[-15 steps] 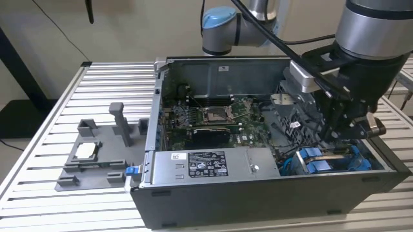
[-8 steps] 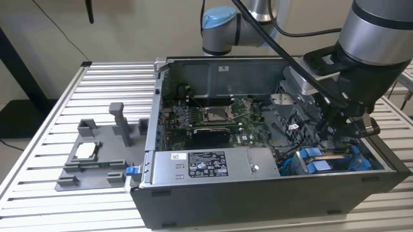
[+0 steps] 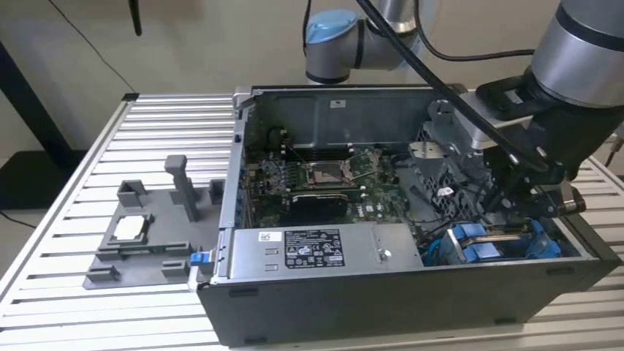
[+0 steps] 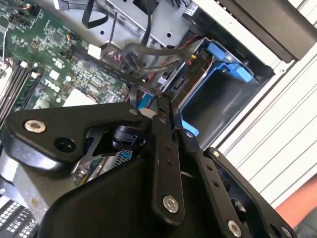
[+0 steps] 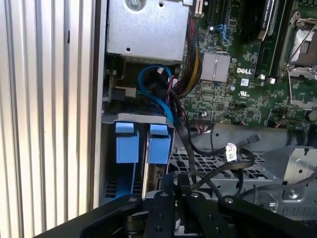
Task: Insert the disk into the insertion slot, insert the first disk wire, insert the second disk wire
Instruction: 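Insert the second disk wire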
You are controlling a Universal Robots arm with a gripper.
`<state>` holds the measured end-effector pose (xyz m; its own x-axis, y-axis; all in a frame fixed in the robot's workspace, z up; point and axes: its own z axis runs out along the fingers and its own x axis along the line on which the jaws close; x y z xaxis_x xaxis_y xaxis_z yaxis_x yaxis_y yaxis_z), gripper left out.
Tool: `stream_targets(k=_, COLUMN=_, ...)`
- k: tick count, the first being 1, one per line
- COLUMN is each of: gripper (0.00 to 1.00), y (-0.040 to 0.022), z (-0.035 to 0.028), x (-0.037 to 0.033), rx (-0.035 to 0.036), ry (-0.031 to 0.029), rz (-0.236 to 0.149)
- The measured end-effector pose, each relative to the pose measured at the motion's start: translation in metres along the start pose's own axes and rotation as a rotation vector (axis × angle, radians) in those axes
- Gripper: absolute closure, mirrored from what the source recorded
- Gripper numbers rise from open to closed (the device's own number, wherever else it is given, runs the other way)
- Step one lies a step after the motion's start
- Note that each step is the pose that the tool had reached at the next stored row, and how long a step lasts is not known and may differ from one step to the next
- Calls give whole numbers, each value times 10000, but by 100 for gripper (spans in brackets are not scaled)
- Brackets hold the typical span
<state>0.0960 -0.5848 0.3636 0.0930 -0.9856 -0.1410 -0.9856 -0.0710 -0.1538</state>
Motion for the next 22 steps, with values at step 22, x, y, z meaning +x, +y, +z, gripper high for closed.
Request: stream_targets(k=22, gripper=85, y=-190, z=121, x=114, rx=-754, ry=-42, rz=214)
